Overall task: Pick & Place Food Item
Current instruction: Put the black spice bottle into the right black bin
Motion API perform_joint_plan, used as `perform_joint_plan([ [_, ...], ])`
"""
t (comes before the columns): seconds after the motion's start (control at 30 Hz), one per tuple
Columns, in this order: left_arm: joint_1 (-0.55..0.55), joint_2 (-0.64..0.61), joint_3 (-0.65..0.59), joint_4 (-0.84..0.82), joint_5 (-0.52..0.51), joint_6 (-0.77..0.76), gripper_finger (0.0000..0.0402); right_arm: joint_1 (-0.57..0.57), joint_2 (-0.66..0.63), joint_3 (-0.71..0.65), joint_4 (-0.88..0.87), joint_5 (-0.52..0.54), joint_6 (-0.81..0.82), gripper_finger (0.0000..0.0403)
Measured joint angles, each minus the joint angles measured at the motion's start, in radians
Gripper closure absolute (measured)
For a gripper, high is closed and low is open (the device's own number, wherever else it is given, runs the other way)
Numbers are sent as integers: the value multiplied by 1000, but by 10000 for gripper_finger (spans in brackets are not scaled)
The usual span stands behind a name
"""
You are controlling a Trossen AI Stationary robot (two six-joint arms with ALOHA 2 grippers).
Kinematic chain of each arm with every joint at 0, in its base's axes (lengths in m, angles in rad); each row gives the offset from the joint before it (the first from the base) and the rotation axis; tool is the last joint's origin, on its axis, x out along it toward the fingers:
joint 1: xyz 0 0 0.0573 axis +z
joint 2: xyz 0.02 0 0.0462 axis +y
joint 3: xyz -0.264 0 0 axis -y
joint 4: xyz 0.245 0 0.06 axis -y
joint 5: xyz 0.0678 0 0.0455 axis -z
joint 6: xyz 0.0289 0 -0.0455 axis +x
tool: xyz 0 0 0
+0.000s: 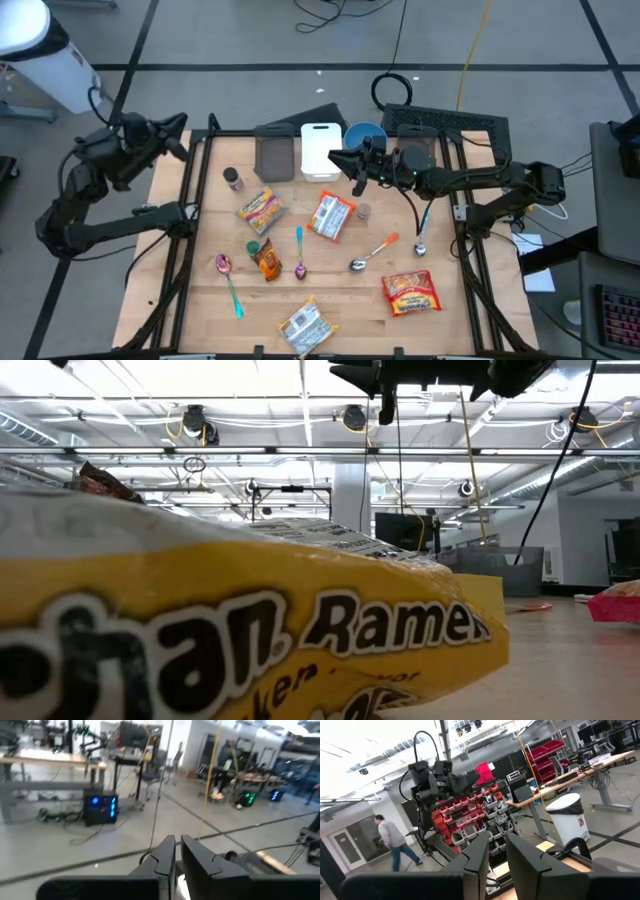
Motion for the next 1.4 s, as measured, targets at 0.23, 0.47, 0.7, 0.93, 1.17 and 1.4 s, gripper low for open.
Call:
perform_joint_plan([
  [0.23, 0, 2, 0, -107, -20, -61, 248, 0, 0, 0, -1, 0, 31, 339],
  [0.47, 0, 2, 0, -203, -14, 32, 104, 3, 0, 0, -10, -2, 42, 339],
  [0.7, 0, 12, -90, -438, -12, -103, 46, 15, 0, -1, -24, -3, 83, 341],
  [0.93, -3, -5, -342, -267, 116, -199, 54, 16, 0, -2, -81, -3, 98, 342],
  [1.17, -14, -59, -475, -225, 245, -304, 79, 16, 0, -2, -103, -3, 108, 342],
  [1.4, -94, -191, -504, -274, 228, -420, 103, 16, 0, -2, -132, -2, 111, 342],
])
